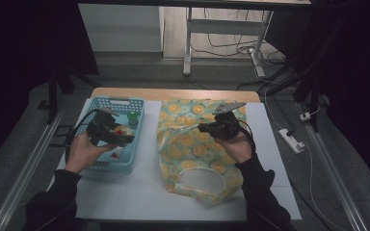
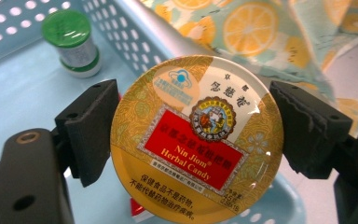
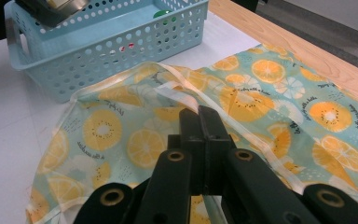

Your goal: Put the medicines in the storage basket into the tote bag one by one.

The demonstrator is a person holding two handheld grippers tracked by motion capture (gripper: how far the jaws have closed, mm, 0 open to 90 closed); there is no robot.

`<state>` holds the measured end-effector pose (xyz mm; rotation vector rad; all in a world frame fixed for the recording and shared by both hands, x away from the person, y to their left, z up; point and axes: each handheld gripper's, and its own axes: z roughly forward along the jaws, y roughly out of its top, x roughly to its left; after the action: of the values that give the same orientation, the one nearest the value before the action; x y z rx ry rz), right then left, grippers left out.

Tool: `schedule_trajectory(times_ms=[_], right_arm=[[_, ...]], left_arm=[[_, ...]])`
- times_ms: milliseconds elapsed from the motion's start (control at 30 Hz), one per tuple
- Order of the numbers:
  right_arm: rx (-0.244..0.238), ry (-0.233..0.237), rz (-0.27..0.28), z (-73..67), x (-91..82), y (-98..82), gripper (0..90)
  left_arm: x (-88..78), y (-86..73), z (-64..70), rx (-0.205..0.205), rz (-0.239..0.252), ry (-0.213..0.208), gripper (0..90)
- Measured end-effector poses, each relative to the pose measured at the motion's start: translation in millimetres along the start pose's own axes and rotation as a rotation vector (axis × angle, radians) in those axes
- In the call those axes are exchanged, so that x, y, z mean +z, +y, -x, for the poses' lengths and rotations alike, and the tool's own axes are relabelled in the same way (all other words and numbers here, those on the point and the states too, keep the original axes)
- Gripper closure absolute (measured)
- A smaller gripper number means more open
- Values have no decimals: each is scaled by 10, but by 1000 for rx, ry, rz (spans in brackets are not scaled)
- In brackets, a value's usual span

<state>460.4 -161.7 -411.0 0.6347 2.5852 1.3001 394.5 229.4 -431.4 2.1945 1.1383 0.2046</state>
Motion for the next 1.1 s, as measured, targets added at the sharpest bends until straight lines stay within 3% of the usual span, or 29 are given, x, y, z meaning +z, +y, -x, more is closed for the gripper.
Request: schedule_trajectory(times_ms=[500, 1100], right_arm=[[2, -4, 4, 10, 2, -7, 900], [4, -9, 8, 25, 8, -18, 900]], left_arm=[[-6, 86, 298, 66, 24, -54, 204], [138, 219, 758, 164, 32, -131, 204]])
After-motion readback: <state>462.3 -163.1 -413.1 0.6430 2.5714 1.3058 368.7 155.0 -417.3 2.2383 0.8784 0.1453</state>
